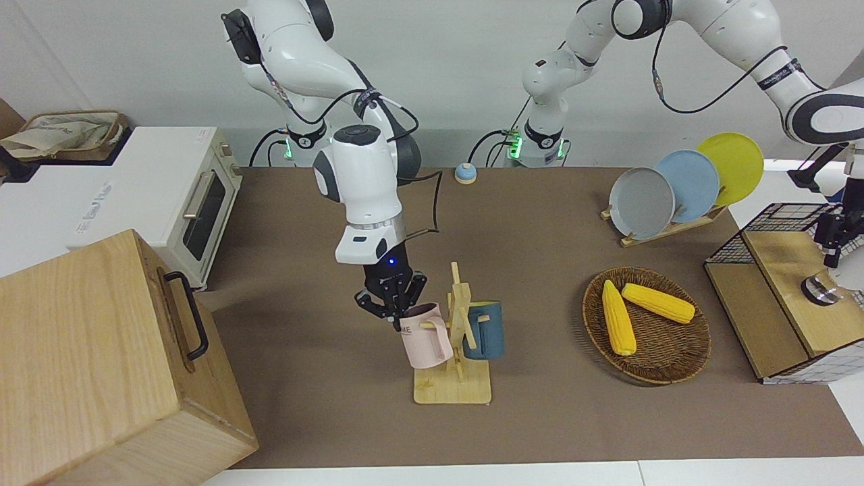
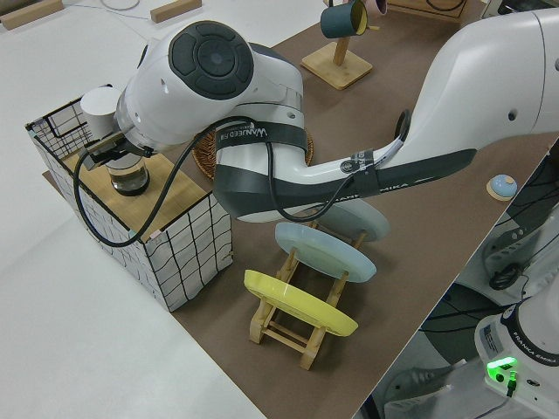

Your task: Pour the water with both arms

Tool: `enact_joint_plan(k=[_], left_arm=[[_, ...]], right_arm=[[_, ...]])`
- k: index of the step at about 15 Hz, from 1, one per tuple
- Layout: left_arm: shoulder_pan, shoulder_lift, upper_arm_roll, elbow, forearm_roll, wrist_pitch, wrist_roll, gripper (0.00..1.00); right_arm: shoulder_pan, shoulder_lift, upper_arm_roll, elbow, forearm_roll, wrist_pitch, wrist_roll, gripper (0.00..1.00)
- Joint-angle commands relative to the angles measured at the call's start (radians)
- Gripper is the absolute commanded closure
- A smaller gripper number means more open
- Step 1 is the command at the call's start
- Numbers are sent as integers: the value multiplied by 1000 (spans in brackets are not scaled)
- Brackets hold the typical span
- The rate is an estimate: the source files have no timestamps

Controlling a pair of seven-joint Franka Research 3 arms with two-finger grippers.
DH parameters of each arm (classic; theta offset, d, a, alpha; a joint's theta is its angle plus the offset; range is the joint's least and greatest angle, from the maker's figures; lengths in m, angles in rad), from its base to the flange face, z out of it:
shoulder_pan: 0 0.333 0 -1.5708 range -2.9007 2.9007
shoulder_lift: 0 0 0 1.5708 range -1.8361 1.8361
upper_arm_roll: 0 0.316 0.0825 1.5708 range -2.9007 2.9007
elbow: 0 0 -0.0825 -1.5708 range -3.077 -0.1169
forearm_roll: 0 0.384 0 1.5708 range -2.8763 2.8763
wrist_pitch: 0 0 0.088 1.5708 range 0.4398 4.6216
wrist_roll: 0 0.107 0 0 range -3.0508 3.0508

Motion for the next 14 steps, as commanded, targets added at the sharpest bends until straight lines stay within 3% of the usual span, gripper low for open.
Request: enact_joint_plan(k=[1, 3, 7, 14], left_arm=[[-2, 31, -14, 27, -41, 32, 19, 435], [-2, 38, -14, 27, -56, 45, 13, 558], [1, 42, -14, 27, -67, 47, -12, 898], [7, 42, -13, 53, -61, 38, -35, 921]], right_arm=[[3, 19, 3, 27, -22, 8, 42, 1000], [2, 18, 3, 42, -22, 1, 41, 1000], [-6, 12, 2, 47, -22, -7, 41, 1000], [-57, -36, 2, 46, -16, -68, 30, 1000]])
